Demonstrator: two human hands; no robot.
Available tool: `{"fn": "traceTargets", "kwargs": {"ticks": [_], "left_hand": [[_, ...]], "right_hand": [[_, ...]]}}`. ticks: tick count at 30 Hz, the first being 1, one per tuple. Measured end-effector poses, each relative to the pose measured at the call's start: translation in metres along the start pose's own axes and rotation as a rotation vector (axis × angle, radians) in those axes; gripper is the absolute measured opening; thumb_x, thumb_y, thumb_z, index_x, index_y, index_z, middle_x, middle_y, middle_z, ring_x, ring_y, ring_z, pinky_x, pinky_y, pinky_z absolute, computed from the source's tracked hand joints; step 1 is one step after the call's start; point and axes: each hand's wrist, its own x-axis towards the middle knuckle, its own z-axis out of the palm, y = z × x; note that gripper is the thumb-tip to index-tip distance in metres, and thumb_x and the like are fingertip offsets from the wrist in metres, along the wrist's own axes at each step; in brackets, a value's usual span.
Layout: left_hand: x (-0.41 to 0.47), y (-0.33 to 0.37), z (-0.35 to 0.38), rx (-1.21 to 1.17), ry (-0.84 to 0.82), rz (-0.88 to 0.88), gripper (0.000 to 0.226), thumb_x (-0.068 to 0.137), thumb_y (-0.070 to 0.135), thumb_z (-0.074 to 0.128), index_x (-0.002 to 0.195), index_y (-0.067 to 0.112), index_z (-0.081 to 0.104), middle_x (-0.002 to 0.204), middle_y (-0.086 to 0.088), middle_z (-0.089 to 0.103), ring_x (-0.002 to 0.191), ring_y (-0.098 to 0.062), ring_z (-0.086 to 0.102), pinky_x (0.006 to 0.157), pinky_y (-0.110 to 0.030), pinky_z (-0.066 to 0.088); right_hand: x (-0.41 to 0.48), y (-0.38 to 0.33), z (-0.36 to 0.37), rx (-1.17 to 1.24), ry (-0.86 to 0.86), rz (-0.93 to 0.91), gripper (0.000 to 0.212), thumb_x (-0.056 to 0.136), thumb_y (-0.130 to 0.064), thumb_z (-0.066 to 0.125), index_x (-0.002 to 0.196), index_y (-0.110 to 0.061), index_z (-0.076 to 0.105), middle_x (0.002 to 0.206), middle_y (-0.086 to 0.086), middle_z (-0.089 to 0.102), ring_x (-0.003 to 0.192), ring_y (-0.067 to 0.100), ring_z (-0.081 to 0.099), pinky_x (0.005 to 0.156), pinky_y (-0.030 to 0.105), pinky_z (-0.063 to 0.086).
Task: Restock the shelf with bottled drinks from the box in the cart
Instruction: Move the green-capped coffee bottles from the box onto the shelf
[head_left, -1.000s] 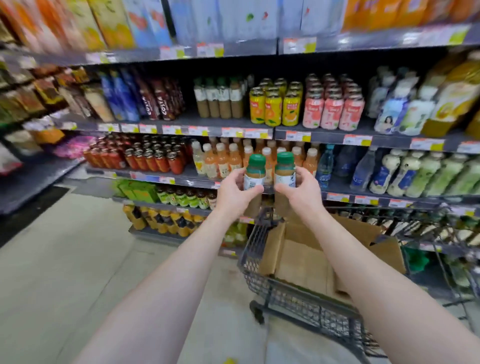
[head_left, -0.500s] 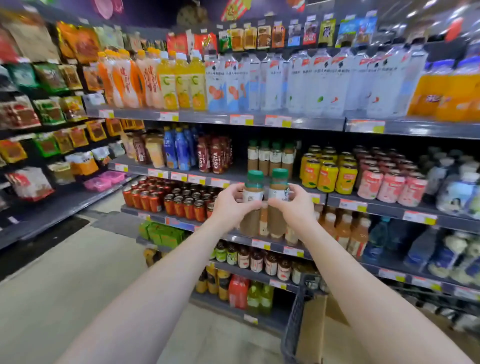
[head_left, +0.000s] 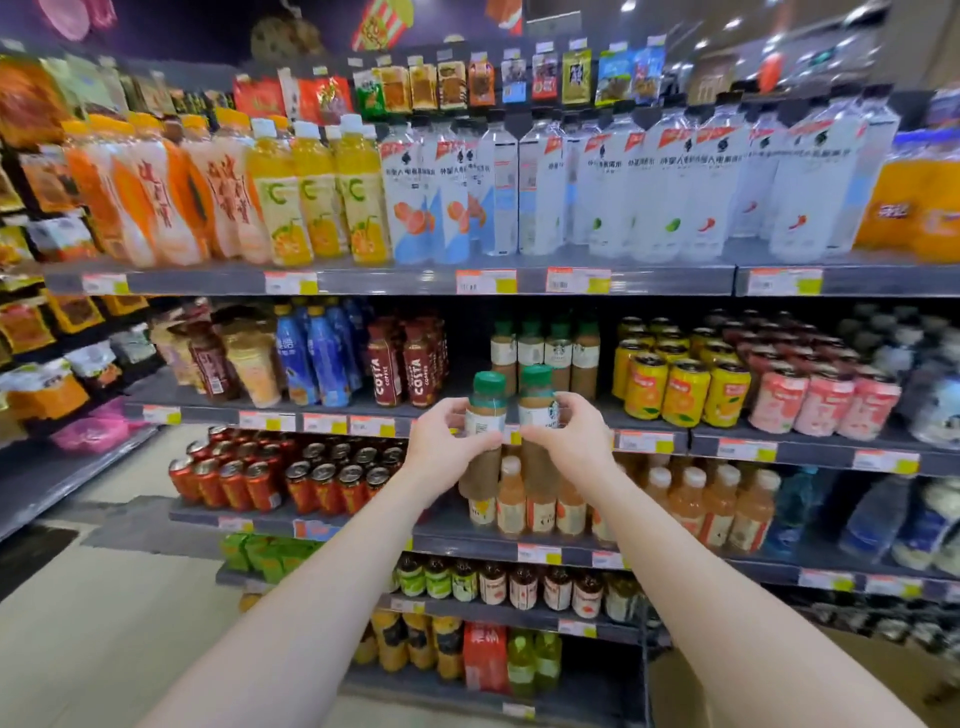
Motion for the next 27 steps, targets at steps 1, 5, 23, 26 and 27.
{"fn": "traceTargets", "kwargs": {"ticks": [1, 5, 23, 26, 27], "left_hand": [[0.010, -0.006, 0.000, -0.004, 0.003, -0.007, 0.056, 0.074, 0.030, 0.091, 0.122, 0.029, 0.063, 0.113, 0.011, 0.068, 0.106, -0.004, 0.062, 0.086, -0.027, 0.052], [0.053, -0.027, -0.001, -0.020, 0.036, -0.044, 0.054, 0.073, 0.028, 0.092, 0.119, 0.026, 0.063, 0.110, 0.010, 0.069, 0.099, -0.001, 0.064, 0.077, -0.020, 0.050], [0.185, -0.074, -0.002, -0.030, 0.125, -0.105, 0.066, 0.070, 0.035, 0.094, 0.127, 0.027, 0.064, 0.110, 0.009, 0.070, 0.098, -0.004, 0.066, 0.083, -0.027, 0.057], [0.198, -0.077, -0.007, -0.049, 0.067, -0.098, 0.065, 0.070, 0.034, 0.094, 0.126, 0.028, 0.062, 0.110, 0.011, 0.067, 0.100, -0.007, 0.066, 0.088, -0.036, 0.060], [0.202, -0.077, -0.009, -0.053, 0.052, -0.094, 0.064, 0.071, 0.034, 0.094, 0.126, 0.028, 0.062, 0.109, 0.012, 0.066, 0.100, -0.007, 0.066, 0.088, -0.037, 0.060]], "right_hand": [[0.011, 0.002, 0.006, 0.000, 0.002, -0.004, 0.068, 0.082, -0.025, 0.084, 0.141, -0.020, 0.053, 0.129, -0.002, 0.064, 0.103, 0.008, 0.055, 0.089, 0.029, 0.049], [0.062, 0.014, 0.029, 0.014, 0.011, -0.014, 0.069, 0.079, -0.028, 0.086, 0.140, -0.022, 0.055, 0.131, -0.004, 0.066, 0.109, 0.009, 0.059, 0.093, 0.029, 0.051], [0.200, 0.039, 0.115, 0.016, 0.089, 0.000, 0.066, 0.080, -0.031, 0.084, 0.139, -0.022, 0.055, 0.121, -0.004, 0.069, 0.109, 0.016, 0.065, 0.090, 0.031, 0.051], [0.208, 0.043, 0.127, -0.027, 0.112, 0.042, 0.065, 0.080, -0.032, 0.085, 0.137, -0.022, 0.056, 0.121, -0.001, 0.069, 0.110, 0.021, 0.066, 0.087, 0.032, 0.051], [0.210, 0.045, 0.132, -0.043, 0.122, 0.042, 0.065, 0.079, -0.031, 0.085, 0.136, -0.021, 0.057, 0.122, 0.000, 0.070, 0.110, 0.022, 0.066, 0.088, 0.033, 0.052]]}}
